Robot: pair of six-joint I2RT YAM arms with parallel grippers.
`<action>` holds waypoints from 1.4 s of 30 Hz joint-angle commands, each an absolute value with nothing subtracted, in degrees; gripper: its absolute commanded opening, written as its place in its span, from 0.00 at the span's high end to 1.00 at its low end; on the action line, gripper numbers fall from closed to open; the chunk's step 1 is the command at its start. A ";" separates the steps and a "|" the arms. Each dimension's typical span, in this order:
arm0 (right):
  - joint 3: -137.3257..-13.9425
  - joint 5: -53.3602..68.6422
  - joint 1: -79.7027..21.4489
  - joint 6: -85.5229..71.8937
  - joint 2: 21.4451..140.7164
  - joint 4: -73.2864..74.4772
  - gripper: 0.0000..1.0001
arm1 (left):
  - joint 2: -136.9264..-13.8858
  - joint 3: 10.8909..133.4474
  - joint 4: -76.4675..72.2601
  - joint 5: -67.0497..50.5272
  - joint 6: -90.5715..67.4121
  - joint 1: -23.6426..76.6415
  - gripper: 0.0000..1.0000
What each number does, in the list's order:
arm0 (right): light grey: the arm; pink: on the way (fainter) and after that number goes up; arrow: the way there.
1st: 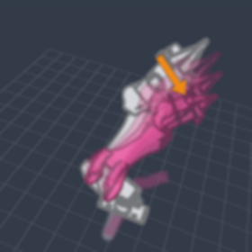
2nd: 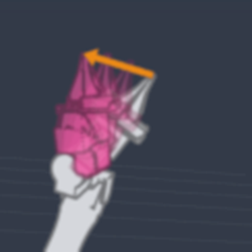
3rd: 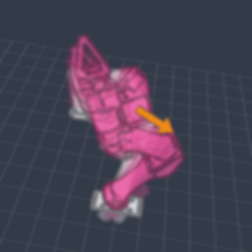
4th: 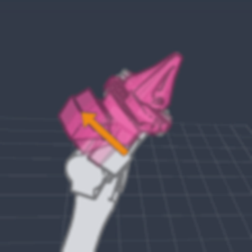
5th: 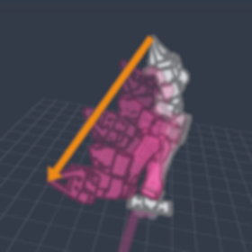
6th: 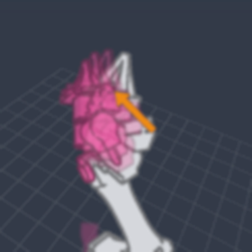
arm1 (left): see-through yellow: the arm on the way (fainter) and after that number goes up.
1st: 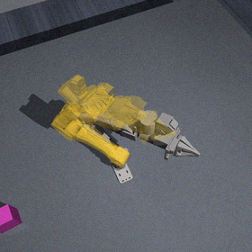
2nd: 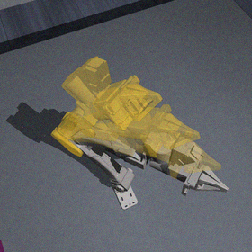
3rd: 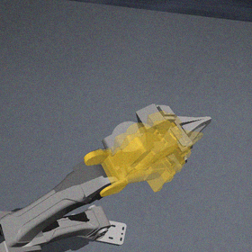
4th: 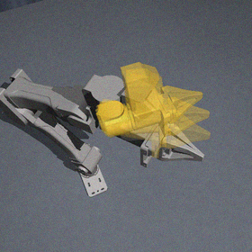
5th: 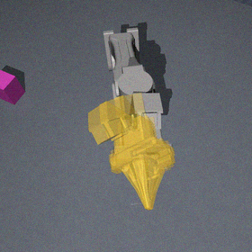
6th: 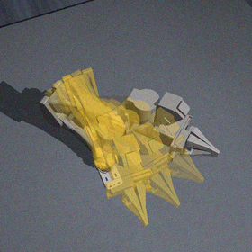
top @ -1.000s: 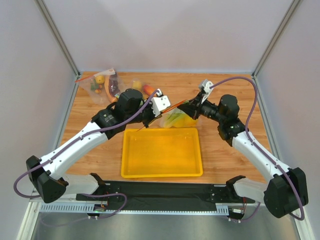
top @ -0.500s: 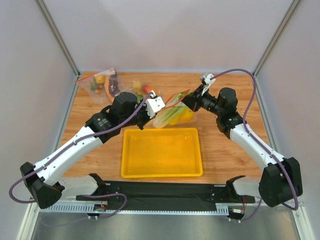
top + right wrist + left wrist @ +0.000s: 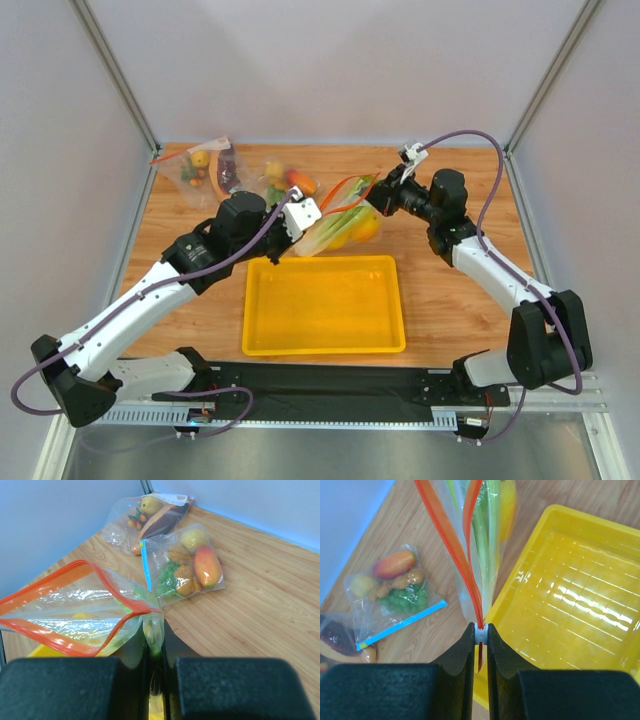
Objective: Open the zip-top bag and remove the fake food
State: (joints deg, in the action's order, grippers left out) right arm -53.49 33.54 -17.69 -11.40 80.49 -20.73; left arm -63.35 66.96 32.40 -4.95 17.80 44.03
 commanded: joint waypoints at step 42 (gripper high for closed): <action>-54.67 3.43 -27.33 -29.26 69.25 -1.14 0.28 | -67.85 66.00 28.65 -3.16 2.02 43.33 1.00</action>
